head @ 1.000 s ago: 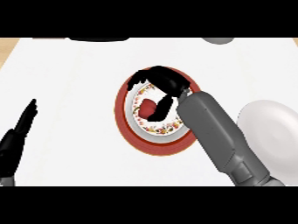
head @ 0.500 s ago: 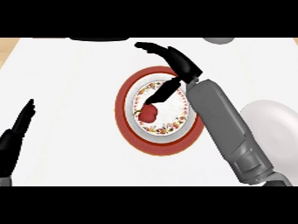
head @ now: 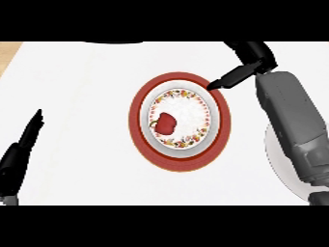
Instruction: Pick the bell pepper from the plate and place it in the plate
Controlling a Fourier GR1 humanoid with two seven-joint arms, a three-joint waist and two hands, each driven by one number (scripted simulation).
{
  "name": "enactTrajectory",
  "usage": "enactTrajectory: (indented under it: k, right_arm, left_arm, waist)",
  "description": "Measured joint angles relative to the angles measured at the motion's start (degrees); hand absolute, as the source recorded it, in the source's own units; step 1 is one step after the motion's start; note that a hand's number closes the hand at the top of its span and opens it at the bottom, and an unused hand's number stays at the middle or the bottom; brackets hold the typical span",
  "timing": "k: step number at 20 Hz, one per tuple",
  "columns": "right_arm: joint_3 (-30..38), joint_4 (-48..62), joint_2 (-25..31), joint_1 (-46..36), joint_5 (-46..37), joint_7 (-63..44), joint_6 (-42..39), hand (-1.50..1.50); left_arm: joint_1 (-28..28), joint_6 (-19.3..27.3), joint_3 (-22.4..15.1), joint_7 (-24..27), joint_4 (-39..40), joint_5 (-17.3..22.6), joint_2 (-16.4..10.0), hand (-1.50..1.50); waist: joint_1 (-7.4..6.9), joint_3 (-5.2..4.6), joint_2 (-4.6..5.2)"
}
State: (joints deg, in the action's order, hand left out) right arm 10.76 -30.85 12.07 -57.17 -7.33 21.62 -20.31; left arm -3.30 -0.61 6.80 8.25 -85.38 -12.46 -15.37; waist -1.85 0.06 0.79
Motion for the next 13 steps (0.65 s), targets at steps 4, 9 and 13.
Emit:
enactTrajectory:
  k: [4, 9, 13]
  right_arm:
    - [2.5, 6.0, 5.7, -1.1, 0.9, 6.4, -4.8, -1.5]
    - [3.1, 11.2, 11.1, -2.5, -0.4, 12.5, -7.8, -1.5]
    - [3.1, 14.1, 14.4, -3.0, -1.4, 14.0, -8.4, -1.5]
  left_arm:
    - [0.6, -0.4, -0.2, -0.5, -0.5, -0.1, 0.0, 0.0]
    - [1.9, -1.3, -0.3, -1.5, -1.1, 0.3, -0.3, 0.0]
    - [2.1, -1.4, -0.7, -1.0, -0.7, 0.1, 0.1, 0.0]
  waist:
    - [-0.94, 0.05, 0.43]
    - [-1.91, 0.1, 0.83]
    - [-2.44, 0.13, 1.14]
